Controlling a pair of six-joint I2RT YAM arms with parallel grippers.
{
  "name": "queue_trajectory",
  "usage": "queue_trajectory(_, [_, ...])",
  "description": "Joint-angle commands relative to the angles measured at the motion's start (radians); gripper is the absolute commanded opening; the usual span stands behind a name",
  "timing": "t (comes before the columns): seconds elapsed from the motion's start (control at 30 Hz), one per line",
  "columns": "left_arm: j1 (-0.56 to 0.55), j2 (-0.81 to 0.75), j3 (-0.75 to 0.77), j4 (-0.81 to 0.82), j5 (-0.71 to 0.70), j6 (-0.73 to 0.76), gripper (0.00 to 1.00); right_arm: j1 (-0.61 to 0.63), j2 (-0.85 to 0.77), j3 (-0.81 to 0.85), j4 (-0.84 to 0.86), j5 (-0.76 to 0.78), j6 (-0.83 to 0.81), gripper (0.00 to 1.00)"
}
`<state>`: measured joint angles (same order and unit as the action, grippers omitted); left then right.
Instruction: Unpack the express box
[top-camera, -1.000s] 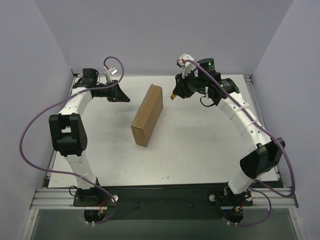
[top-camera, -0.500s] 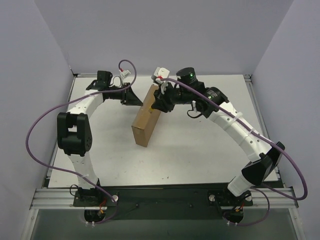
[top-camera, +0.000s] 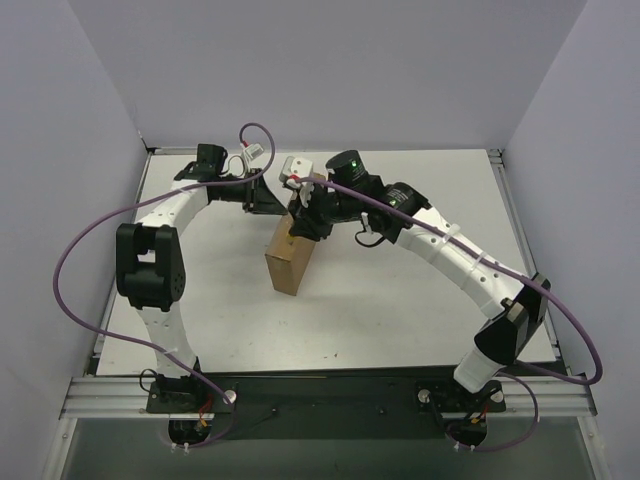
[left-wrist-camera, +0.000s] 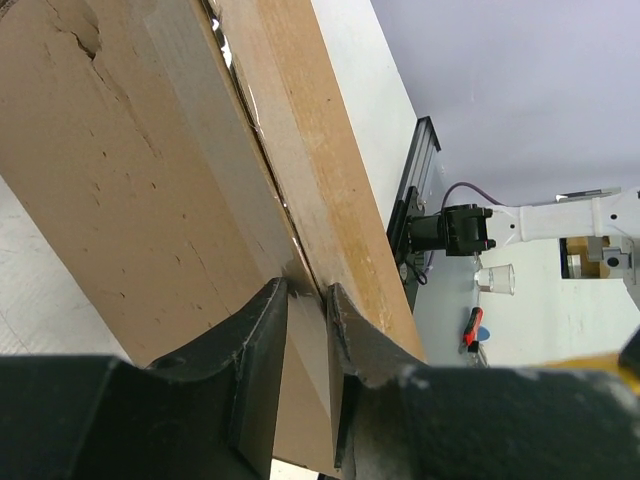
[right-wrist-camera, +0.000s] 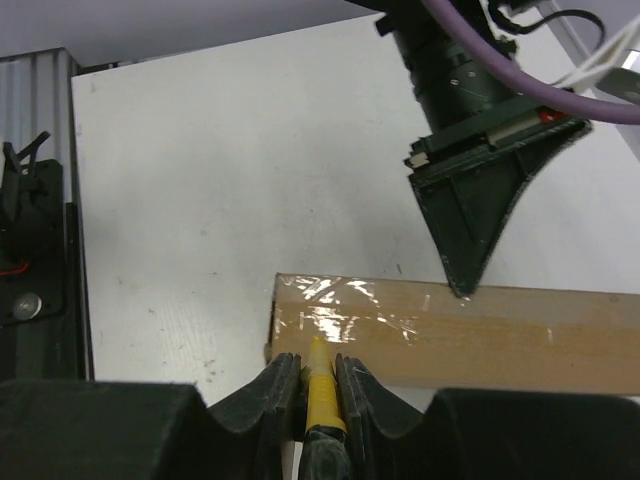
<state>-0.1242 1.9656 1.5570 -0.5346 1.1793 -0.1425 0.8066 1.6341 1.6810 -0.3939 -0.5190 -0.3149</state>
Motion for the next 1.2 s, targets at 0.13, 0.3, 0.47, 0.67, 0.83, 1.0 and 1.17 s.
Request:
queue_trajectory(0.13, [-0.054,0.024,-0.133,0.068,-0.178,-0.052,0.28,0.083,0.020,0.057,0.061,0.168,0.065,0.00])
queue_trajectory(0.3, [-0.058,0.009,-0.155,0.091,-0.196,-0.057,0.27,0.193,-0.039,-0.098,0.191,0.252,0.054,0.00])
queue_trajectory(0.47, [-0.055,0.004,-0.173,0.091,-0.213,-0.055,0.27,0.235,-0.046,-0.129,0.181,0.275,0.056,0.00])
queue_trajectory(0.67, [-0.061,-0.001,-0.186,0.108,-0.211,-0.072,0.26,0.263,-0.059,-0.155,0.233,0.338,0.025,0.00])
queue_trajectory(0.83, [-0.061,0.007,-0.189,0.110,-0.205,-0.077,0.26,0.264,-0.065,-0.170,0.270,0.372,-0.006,0.00])
queue_trajectory(1.0, [-0.061,0.012,-0.195,0.114,-0.204,-0.074,0.26,0.263,-0.066,-0.167,0.273,0.376,-0.032,0.00])
queue_trajectory(1.17, [-0.061,0.018,-0.201,0.120,-0.195,-0.075,0.26,0.259,-0.068,-0.170,0.259,0.384,-0.058,0.00])
